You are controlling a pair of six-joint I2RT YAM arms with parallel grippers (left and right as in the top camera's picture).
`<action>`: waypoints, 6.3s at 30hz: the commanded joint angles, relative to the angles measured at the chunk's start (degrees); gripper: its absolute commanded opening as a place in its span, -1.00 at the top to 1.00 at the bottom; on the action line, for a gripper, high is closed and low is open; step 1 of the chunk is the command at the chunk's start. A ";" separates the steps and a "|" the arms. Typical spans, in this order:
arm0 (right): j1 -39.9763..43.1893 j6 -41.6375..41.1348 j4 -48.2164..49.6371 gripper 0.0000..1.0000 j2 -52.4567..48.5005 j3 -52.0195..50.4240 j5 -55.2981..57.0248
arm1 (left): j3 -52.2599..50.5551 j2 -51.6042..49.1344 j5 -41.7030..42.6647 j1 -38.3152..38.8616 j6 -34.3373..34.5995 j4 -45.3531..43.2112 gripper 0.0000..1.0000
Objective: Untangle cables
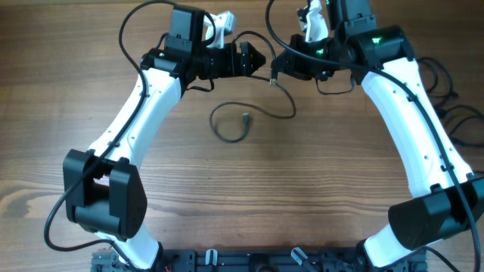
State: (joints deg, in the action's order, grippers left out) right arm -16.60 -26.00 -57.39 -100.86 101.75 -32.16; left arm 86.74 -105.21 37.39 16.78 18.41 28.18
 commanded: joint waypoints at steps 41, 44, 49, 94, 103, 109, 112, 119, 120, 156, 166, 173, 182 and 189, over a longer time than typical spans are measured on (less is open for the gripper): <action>-22.69 -5.88 8.48 0.07 -30.93 0.24 15.91 | 0.13 0.39 -20.61 -20.83 69.68 18.03 0.92; -24.17 -5.62 9.01 0.28 -31.06 -2.64 16.06 | 0.13 0.39 -20.85 -21.97 69.33 19.96 0.92; -25.73 -5.86 9.99 0.50 -31.08 -5.14 16.06 | 0.13 0.39 -21.03 -22.67 69.00 21.92 0.92; -8.07 1.62 12.28 -0.15 -11.43 -5.66 4.94 | -8.59 -1.01 -11.91 -3.13 -9.01 29.57 0.92; -6.40 5.64 6.88 -0.17 -11.43 -5.68 4.66 | -28.72 -1.05 -14.29 -3.17 15.43 17.18 -0.06; -6.47 6.69 4.94 -0.22 -11.43 -5.73 4.68 | -20.28 -0.72 -14.05 -4.94 18.23 14.78 -0.99; -7.04 7.98 3.96 -0.25 -11.45 -5.77 4.92 | -8.92 0.28 -14.08 -7.87 16.31 21.46 -1.00; 1.18 7.89 4.61 -0.32 -11.43 -5.77 6.29 | 4.57 0.15 -9.27 -8.81 18.16 17.81 -0.64; 3.39 8.04 4.59 -0.32 -11.43 -5.77 4.57 | 4.57 -0.07 -9.29 -7.08 18.14 17.00 -0.65; -11.39 -0.70 -1.70 -0.02 -21.53 -16.17 14.91 | 4.35 -1.53 -13.49 -24.02 7.54 29.81 -1.00; -4.15 6.80 -5.66 0.91 -12.63 2.23 14.12 | 4.35 -1.53 -13.49 -24.02 7.56 29.94 -1.00; 17.27 7.67 -8.63 0.91 -1.70 17.51 14.21 | 4.35 -1.53 -13.49 -24.02 7.56 29.92 -0.99; 34.97 -4.26 13.55 0.91 -12.59 17.42 18.80 | 4.35 -1.53 -13.49 -23.76 7.56 29.92 -0.99; 40.37 -9.14 21.88 0.91 -28.28 17.42 17.92 | 4.35 -1.53 -13.51 -21.38 7.56 28.68 -1.00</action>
State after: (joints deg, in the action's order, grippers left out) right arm 22.22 -32.67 -36.40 -124.70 118.96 -14.28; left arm 90.67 -106.19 24.23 -6.00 26.24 57.54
